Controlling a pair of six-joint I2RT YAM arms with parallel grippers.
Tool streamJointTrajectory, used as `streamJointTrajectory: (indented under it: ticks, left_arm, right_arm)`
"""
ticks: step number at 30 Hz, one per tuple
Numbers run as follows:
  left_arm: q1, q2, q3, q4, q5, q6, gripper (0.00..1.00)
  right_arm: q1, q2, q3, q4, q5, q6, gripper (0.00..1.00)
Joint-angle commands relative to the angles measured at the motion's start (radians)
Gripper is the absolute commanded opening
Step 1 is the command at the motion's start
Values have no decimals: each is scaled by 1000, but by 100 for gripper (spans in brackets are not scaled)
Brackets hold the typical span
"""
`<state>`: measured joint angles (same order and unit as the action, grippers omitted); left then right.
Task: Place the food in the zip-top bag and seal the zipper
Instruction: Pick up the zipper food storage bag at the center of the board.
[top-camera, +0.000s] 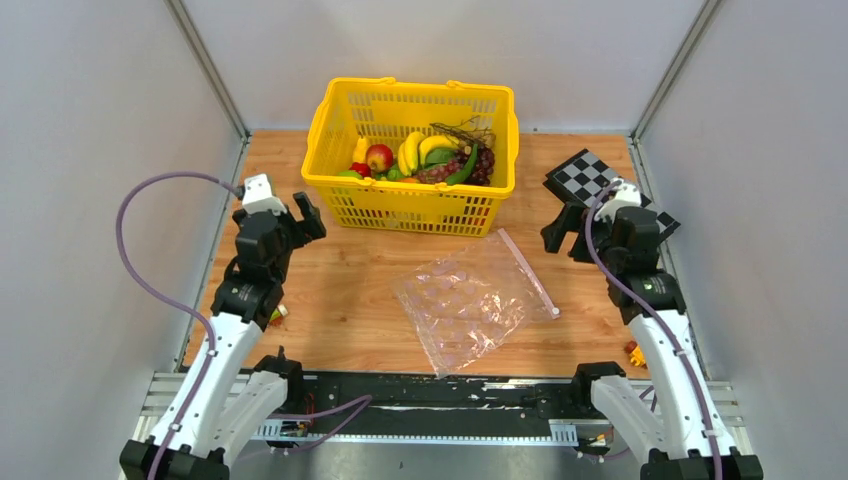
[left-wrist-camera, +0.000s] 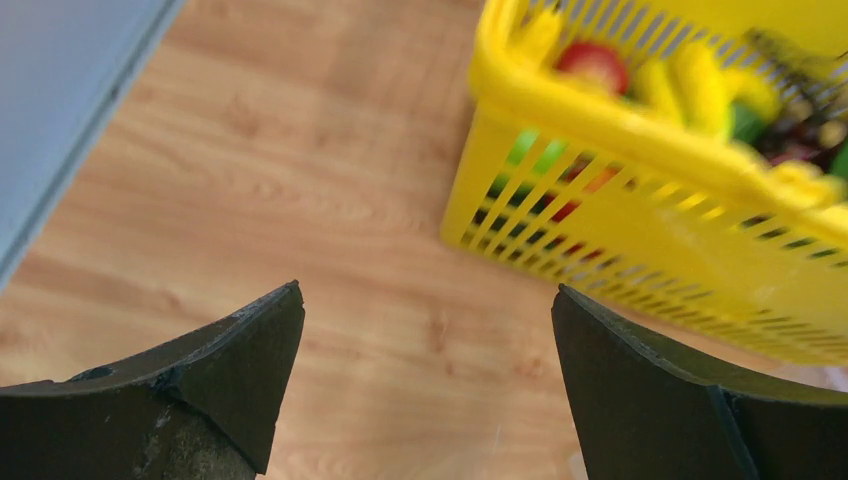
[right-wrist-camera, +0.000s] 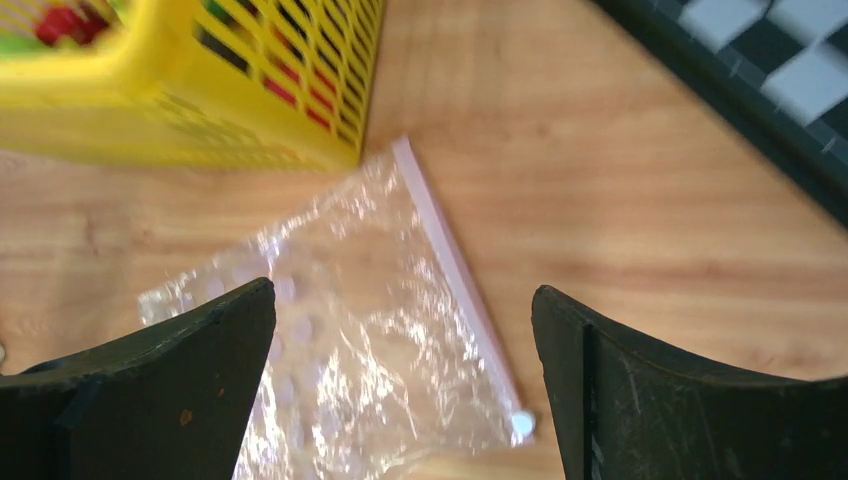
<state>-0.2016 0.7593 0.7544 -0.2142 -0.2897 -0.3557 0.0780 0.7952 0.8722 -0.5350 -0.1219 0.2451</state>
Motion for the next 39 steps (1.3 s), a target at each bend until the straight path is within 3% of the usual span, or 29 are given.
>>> streamJointTrajectory:
  ticks: [1, 4, 7, 11, 18, 22, 27, 33, 39]
  left_arm:
    - [5, -69, -54, -68, -69, -137, 100]
    - [5, -141, -99, -148, -59, -193, 100]
    - [5, -235, -172, -135, 119, -102, 100]
    - [5, -383, -285, -193, 77, -325, 100]
    - [5, -602, -452, -66, 387, -416, 100]
    - [5, -569, -445, -124, 454, -354, 100]
    - [5, -447, -387, -153, 525, -254, 100]
    - [5, -274, -357, -103, 572, -264, 100]
    - [4, -257, -355, -71, 576, -252, 100]
  right_arm:
    - [5, -28, -109, 10, -89, 111, 99]
    - [5, -33, -188, 19, -135, 139, 97]
    - [4, -29, -258, 51, -186, 164, 97]
    - [5, 21, -319, 93, -251, 183, 95]
    - [15, 214, -322, 113, -339, 164, 87]
    - [51, 301, -323, 120, -332, 138, 81]
    - [72, 321, -318, 142, -190, 131, 80]
    - [65, 316, -232, 165, 107, 92, 77]
    - [55, 456, -197, 268, -45, 38, 67]
